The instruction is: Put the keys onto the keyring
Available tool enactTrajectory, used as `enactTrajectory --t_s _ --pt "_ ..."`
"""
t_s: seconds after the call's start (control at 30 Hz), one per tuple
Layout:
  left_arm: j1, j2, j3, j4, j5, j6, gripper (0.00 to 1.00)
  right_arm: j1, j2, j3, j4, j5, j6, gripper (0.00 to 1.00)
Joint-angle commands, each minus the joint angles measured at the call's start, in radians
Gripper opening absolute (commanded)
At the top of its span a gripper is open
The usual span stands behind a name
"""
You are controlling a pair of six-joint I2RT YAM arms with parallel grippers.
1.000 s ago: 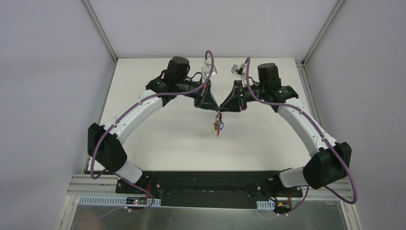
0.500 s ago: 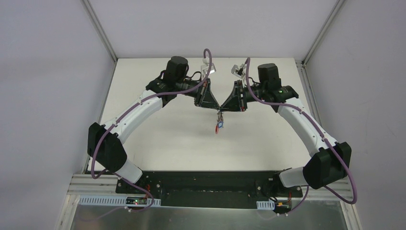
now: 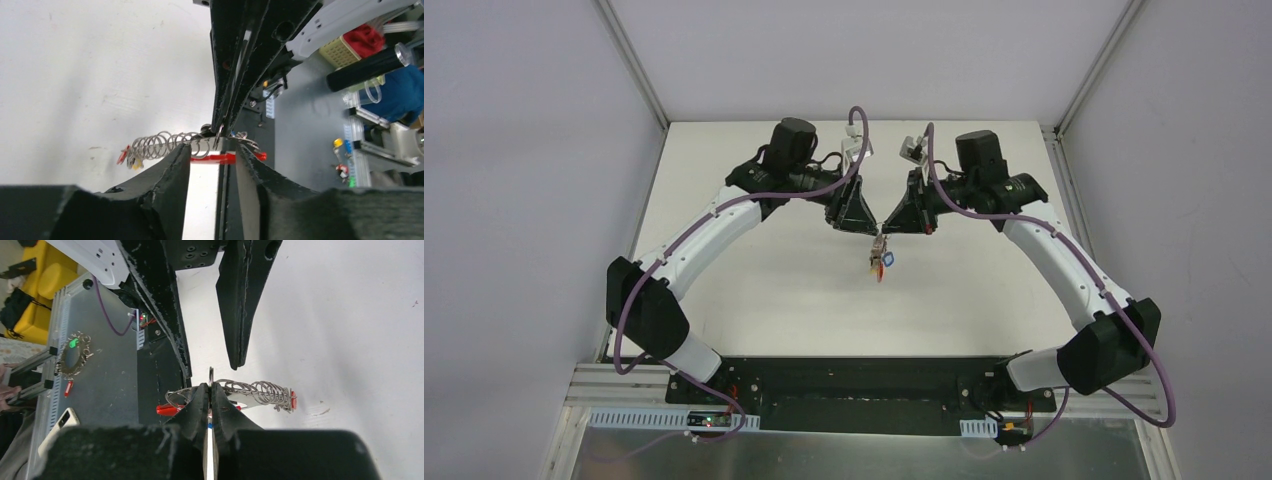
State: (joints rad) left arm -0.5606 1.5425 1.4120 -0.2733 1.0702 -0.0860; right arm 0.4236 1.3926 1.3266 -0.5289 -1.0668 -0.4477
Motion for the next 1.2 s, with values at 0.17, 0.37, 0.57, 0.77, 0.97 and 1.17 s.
enactTrajectory --t_s 0.17,0.37,0.57,0.77,0.97,1.17 --pt "0.011 -0.038 0.102 -0.175 -0.071 0.223 0.48 0.06 0.028 0.13 -0.18 0.132 -0.139 0.0" --pt "0.0 -0.024 0.085 -0.144 -0.05 0.234 0.4 0.067 0.027 0.115 -0.157 0.128 -0.119 0.0" --pt "-0.02 -0.004 0.085 -0.135 -0.044 0.24 0.34 0.067 0.029 0.1 -0.137 0.117 -0.1 0.0" --pt "-0.035 0.011 0.081 -0.116 -0.032 0.231 0.32 0.067 0.026 0.096 -0.131 0.119 -0.092 0.0" --pt "-0.046 0.014 0.063 -0.113 -0.026 0.229 0.25 0.066 0.02 0.087 -0.12 0.123 -0.083 0.0" --pt "-0.049 0.021 0.066 -0.107 -0.017 0.222 0.13 0.067 0.022 0.08 -0.109 0.12 -0.074 0.0"
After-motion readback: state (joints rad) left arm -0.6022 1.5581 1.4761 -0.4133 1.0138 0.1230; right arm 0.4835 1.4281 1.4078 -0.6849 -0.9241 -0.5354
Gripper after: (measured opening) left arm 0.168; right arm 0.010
